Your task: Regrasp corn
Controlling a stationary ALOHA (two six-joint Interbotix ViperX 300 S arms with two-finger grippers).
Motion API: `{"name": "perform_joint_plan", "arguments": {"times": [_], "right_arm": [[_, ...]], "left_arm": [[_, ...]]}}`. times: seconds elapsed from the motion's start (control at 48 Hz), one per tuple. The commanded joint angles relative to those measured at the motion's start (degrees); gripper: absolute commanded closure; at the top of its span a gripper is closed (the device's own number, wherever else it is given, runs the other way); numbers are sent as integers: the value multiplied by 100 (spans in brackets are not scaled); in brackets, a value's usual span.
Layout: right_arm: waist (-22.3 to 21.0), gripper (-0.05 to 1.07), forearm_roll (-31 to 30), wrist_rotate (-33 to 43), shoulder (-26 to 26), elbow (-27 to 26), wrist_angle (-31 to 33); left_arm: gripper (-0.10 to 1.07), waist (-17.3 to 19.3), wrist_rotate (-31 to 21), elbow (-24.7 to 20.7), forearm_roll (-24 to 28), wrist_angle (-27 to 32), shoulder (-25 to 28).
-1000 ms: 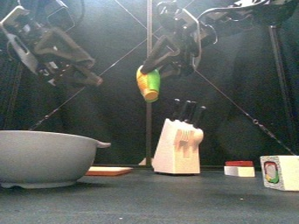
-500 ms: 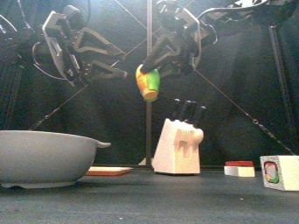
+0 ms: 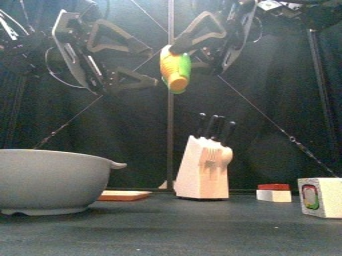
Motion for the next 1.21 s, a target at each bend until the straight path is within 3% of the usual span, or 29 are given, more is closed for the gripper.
{"name": "perform_joint_plan", "arguments": {"times": [0.0,0.396,0.583,0.896,1.188], "right_arm": [[-18,33,44,-9,-220,-44,-158],[-114,33,193,-9,-211,-53,-185],[-185,33,272,-9,-220,-18,-193],[-246,33,325,-9,-220,0,-193],[-246,33,325,-9,-220,9,-185]], "left_arm": [[-5,18,18,-123,-176,-53,26],[-5,-18,0,-782,-114,-53,694],[-5,-18,-35,-800,18,-62,686],[-5,18,-466,-800,-396,-62,703],[4,18,-492,-782,-334,-62,677]]}}
